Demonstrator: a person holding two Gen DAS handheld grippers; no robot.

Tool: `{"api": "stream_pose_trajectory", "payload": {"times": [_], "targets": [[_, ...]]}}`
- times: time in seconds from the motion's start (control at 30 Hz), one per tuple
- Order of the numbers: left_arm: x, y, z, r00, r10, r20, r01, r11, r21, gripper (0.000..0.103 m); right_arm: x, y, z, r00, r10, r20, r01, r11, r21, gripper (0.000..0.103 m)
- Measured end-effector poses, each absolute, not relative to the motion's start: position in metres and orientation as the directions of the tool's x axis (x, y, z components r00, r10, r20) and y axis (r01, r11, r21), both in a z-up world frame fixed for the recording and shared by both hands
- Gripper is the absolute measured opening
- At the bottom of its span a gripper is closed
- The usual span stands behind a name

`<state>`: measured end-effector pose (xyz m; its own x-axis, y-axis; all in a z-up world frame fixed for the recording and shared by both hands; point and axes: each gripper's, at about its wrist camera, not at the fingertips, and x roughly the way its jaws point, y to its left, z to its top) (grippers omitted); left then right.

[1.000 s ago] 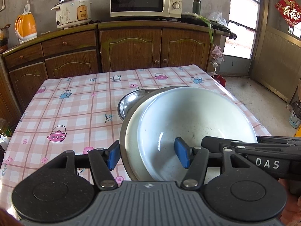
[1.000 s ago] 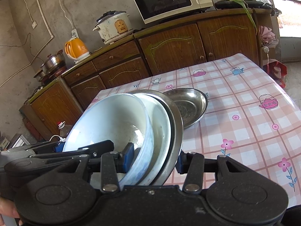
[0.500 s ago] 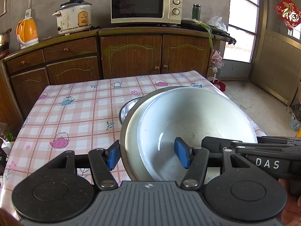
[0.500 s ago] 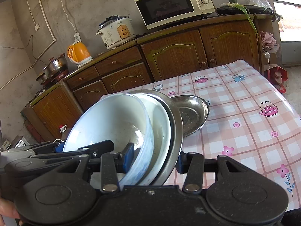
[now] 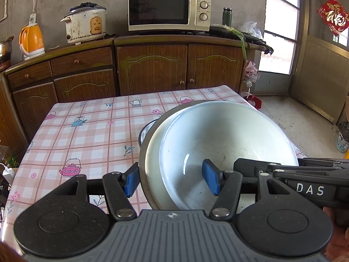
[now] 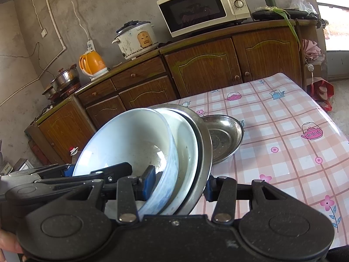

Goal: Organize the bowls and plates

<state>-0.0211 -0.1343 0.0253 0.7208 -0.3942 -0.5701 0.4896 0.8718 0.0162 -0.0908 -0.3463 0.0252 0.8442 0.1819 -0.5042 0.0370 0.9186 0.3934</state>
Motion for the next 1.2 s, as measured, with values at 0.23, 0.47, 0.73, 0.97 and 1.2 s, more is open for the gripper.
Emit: {"api": "stream_pose_trajectory", "payload": {"times": [0.23,0.47,0.73,0.97,1.2], "targets": [[-0.0205,-0.1349,0.027,0.723,-0.396,-0.566,0.491,0.871,0.019,0.06,-0.0909,-0.3467,0.0272,0.846,0.182,-0.501,0.036,0.919,0.393,0.054],[-0.019,-0.1368,0.0289,0.725,-0.396,-0.563,0.491,0.871,0.019,0.06,-0.0897,-0.3471,0.0301,0.847,0.181,-0.5,0.036,0.919,0.393,0.054],[-0.0192,-0.1376,0.0285,0.725,-0.395,-0.565,0.491,0.871,0.021,0.06,-0.0895,-0.3475,0.0305,0.847,0.181,-0.499,0.036,0.919,0.393,0.054],[-0.0188,-0.1378,0.0284,0.725,-0.396,-0.564,0.491,0.871,0.02,0.06,-0.0894,-0.3476,0.0305,0.848,0.18,-0.499,0.036,0.919,0.393,0.054],[-0.0189,-0.1381,0.0283,0.725,-0.395,-0.564,0.491,0.871,0.02,0.06,-0.0894,-0.3476,0.0303,0.848,0.18,-0.498,0.036,0.919,0.393,0.054]]}}
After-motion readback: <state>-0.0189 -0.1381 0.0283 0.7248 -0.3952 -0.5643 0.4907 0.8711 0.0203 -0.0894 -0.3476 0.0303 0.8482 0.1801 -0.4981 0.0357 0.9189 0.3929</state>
